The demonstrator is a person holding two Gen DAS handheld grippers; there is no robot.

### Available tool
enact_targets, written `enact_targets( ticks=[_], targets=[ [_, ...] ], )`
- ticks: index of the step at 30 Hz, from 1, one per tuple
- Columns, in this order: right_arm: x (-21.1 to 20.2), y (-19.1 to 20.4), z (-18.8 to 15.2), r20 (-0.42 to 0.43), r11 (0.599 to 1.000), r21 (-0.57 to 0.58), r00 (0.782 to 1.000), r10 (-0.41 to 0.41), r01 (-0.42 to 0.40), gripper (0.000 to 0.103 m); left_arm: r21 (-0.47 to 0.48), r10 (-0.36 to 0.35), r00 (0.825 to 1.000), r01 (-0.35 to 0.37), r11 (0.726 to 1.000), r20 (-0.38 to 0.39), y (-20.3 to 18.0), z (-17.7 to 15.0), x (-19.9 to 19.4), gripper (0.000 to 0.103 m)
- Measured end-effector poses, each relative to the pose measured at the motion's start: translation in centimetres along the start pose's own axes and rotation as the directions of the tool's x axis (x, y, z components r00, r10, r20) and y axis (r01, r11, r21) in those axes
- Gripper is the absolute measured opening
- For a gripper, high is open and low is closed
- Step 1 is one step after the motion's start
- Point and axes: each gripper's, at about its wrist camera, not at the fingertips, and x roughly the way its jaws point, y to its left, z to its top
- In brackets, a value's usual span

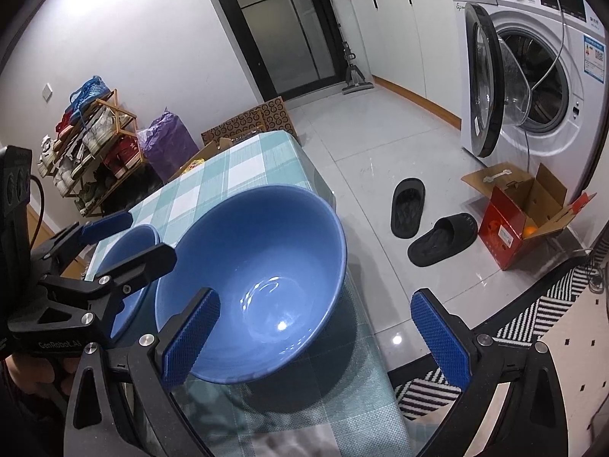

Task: Organize plates and bowls
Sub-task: 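Move both open grippers to the rim of the nested blue bowls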

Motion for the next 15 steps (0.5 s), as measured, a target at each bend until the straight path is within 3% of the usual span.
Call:
enact_targets(
  ticks=[2,3,15],
  targets=[
    [0.3,-0.1,0.0,-0.006,1.0,-0.004,1.0,-0.001,0.001,0.102,0.018,-0.012,1.0,0.012,1.0,-0.019,-0.2,0.2,0.5,0.075],
    [0.4,-0.1,-0.1,-0.01,1.0,-0.004,1.0,-0.002,0.002,0.102,0.022,-0.015,1.0,0.016,1.0,-0.025,-0.2,0.3,0.7,0.073],
    [2.0,-1.1,-0.4,-0.048,1.0,0.015,0.999,-0.002,0.003,0.102,-0.008,-0.012,0.993,0.011,1.0,-0.12,0.4,0.8,3.5,0.06]
  ],
)
